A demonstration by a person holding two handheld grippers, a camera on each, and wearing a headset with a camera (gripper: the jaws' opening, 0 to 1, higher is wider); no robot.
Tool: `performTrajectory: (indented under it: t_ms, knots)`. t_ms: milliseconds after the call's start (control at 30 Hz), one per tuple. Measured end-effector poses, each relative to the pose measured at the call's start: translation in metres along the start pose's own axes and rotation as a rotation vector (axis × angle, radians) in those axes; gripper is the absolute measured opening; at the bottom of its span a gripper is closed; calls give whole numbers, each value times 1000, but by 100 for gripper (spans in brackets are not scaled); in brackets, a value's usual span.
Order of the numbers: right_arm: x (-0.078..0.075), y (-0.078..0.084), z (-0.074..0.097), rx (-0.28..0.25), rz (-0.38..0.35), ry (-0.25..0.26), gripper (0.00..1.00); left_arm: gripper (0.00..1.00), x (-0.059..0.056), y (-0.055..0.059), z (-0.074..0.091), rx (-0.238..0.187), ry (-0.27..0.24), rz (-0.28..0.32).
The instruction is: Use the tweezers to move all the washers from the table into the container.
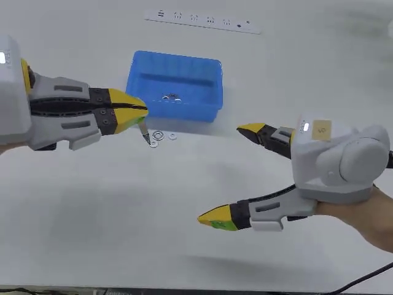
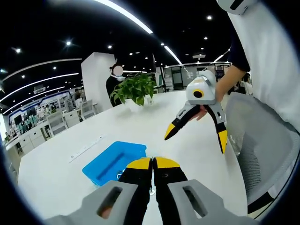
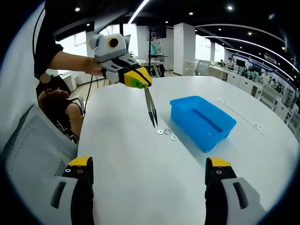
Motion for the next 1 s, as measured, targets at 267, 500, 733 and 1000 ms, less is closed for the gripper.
performTrajectory:
  t_ms: [267, 500, 733, 1000]
  knots:
    - [4, 3, -4, 4, -21, -23, 100, 4, 1, 5, -2, 0, -5, 20]
    - [5, 3, -5, -2, -34, -30, 99, 4, 4, 6, -6, -1, 6, 23]
    - [7, 3, -3, 0, -46, -29, 99, 4, 7, 10, -10, 6, 10, 31]
    - [6, 5, -2, -1, -66, -20, 98, 4, 7, 13, -8, 10, 3, 46]
Point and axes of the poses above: the centre of the closed fingertips' face, and the gripper's own axes: z roughly backward along the fingers, x roughly to its left, y roughly out of its underside, the point moved 8 cm from there along z, roughly backward along the fingers, and after that the axes turned 8 degrees about z, right-handed, at the moved point
